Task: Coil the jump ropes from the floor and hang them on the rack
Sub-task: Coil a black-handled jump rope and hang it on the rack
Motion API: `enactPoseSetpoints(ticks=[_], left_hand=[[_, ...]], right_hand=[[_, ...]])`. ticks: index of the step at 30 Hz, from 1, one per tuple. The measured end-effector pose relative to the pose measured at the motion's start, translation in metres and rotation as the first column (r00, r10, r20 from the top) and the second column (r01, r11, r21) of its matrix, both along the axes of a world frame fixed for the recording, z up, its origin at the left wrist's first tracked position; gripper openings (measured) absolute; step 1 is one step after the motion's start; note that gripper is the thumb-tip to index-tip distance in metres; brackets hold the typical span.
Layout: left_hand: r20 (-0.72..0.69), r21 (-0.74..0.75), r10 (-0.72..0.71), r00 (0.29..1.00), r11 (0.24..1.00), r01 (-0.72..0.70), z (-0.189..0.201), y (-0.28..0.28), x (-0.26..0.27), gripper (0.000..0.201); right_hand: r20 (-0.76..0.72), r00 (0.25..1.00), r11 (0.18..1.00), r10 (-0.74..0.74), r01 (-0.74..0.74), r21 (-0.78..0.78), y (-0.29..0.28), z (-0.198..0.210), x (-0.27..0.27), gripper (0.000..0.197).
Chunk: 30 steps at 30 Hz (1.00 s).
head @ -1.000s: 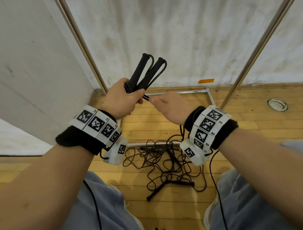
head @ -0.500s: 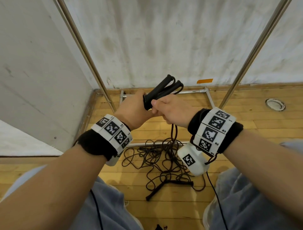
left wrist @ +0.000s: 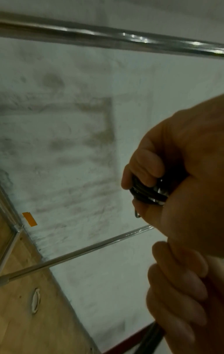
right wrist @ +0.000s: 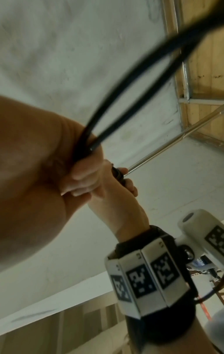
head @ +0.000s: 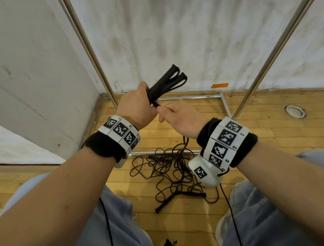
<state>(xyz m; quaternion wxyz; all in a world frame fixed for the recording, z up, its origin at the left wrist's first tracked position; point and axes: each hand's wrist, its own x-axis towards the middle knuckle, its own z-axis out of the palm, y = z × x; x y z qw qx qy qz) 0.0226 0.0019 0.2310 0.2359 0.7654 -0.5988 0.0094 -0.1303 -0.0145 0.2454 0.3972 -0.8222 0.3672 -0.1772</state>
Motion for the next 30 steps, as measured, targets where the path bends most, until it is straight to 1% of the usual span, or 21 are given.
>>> enactPoseSetpoints(ticks=[3,5,6,8,10,13,15,18,21,24,27,30], left_hand=[[0.064,0.091,0.056,0.996,0.994,-0.062,-0.003,-0.004,0.013,0.033],[0.102,0.134,0.102,0.99,0.984,-0.116,-0.004,-0.004,0.026,0.034],[0.123,0.145,0.114,0.986,0.981,-0.131,-0.004,-0.004,0.031,0.034],[0.168,0.173,0.106,0.98,0.976,-0.136,-0.006,-0.002,0.034,0.032],[0.208,0.235,0.071,0.976,0.965,-0.12,-0.011,0.002,0.026,0.029],[0.232,0.324,-0.026,0.972,0.945,-0.052,-0.019,0.006,0.006,0.022],[0.221,0.357,-0.09,0.971,0.934,0.005,-0.021,0.008,-0.006,0.016],[0.149,0.396,-0.181,0.972,0.912,0.109,-0.022,0.013,-0.018,0.013],[0.101,0.442,-0.291,0.951,0.87,0.219,-0.02,0.018,-0.025,0.015],[0.015,0.457,-0.358,0.934,0.833,0.312,-0.014,0.021,-0.026,0.013],[-0.059,0.453,-0.408,0.911,0.802,0.389,-0.008,0.023,-0.026,0.01],[-0.099,0.486,-0.428,0.898,0.767,0.419,-0.004,0.025,-0.03,0.009]], right_hand=[[-0.167,0.986,0.987,0.027,-0.052,-0.149,-0.003,-0.004,-0.007,0.036],[-0.26,0.965,0.98,0.034,-0.082,-0.179,-0.006,-0.008,-0.013,0.034],[-0.268,0.963,0.982,0.035,-0.082,-0.169,-0.007,-0.009,-0.017,0.034],[-0.234,0.972,0.983,0.026,-0.067,-0.17,-0.01,-0.008,-0.021,0.039],[-0.187,0.982,0.968,-0.015,-0.033,-0.25,-0.013,-0.004,-0.023,0.039],[-0.116,0.99,0.921,-0.077,0.027,-0.389,-0.018,0.004,-0.022,0.033],[-0.126,0.986,0.885,-0.107,0.037,-0.464,-0.022,0.007,-0.023,0.034],[-0.163,0.972,0.859,-0.169,0.064,-0.509,-0.032,0.007,-0.027,0.038],[-0.179,0.953,0.857,-0.245,0.126,-0.5,-0.041,0.009,-0.034,0.042],[-0.197,0.935,0.881,-0.293,0.184,-0.436,-0.05,0.011,-0.039,0.047],[-0.195,0.945,0.931,-0.264,0.196,-0.307,-0.059,0.015,-0.044,0.048],[-0.116,0.974,0.967,-0.193,0.169,-0.191,-0.058,0.019,-0.045,0.046]])
